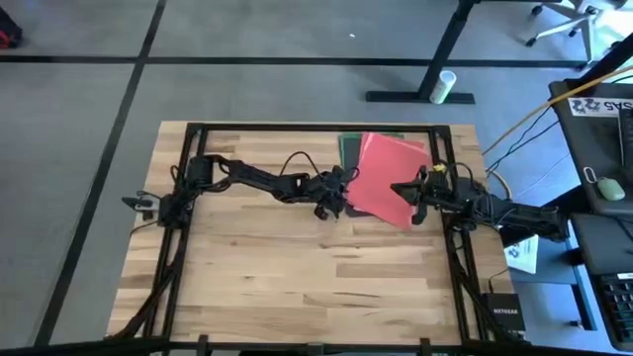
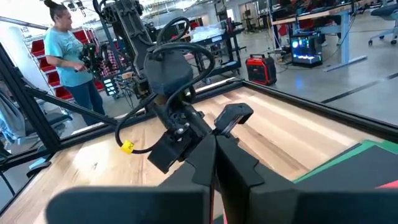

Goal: Organize paper
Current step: Put the red paper on the top left of the table

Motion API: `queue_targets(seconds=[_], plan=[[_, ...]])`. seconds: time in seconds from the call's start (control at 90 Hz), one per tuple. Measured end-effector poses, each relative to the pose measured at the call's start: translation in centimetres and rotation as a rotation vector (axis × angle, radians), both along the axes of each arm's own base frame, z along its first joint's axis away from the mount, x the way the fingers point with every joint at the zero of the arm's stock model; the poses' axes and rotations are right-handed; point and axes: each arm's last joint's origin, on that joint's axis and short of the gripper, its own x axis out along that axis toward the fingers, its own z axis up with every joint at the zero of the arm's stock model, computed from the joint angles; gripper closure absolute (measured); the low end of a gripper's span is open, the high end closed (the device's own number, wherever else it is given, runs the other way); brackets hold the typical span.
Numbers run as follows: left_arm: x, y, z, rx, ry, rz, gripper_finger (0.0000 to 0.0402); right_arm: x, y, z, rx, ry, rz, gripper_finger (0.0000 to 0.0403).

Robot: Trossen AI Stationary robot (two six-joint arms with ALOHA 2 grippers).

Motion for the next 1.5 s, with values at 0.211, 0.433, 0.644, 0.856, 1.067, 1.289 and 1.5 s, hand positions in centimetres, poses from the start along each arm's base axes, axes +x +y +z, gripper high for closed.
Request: queue_targets(seconds=[0.211,0.433,0.644,0.856,1.067,1.289,1.5], plan=[[0.0,0.1,0.0,0.037,0.005,0.039,0.0400,0.0,0.0,0.0,0.000,0.000,0.000,0.0402],[-1.1,0.6,0.7,0.108,0.089,0.214,0.0402,0.0,0.0,0.0,0.000,0.000,0.000,0.0402],[-3.3,0.7,3.4,-0.041,0.142,0.390,0.0401,0.0,0.0,0.0,0.000,0.000,0.000,0.0402],[-6.3,0.4,5.8,-0.155,0.238,0.565,0.0401,0.0,0.0,0.0,0.000,0.000,0.001,0.0402],[-9.9,-0.2,7.1,-0.242,0.401,0.794,0.0401,0.0,0.1,-0.1,0.001,0.006,0.027,0.0402],[-13.8,-1.5,6.8,-0.279,0.448,0.951,0.0401,0.0,0.1,-0.1,0.002,0.007,0.045,0.0402],[-17.7,-2.3,6.1,-0.385,0.427,1.075,0.0401,0.0,0.1,-0.1,0.002,0.008,0.046,0.0402]])
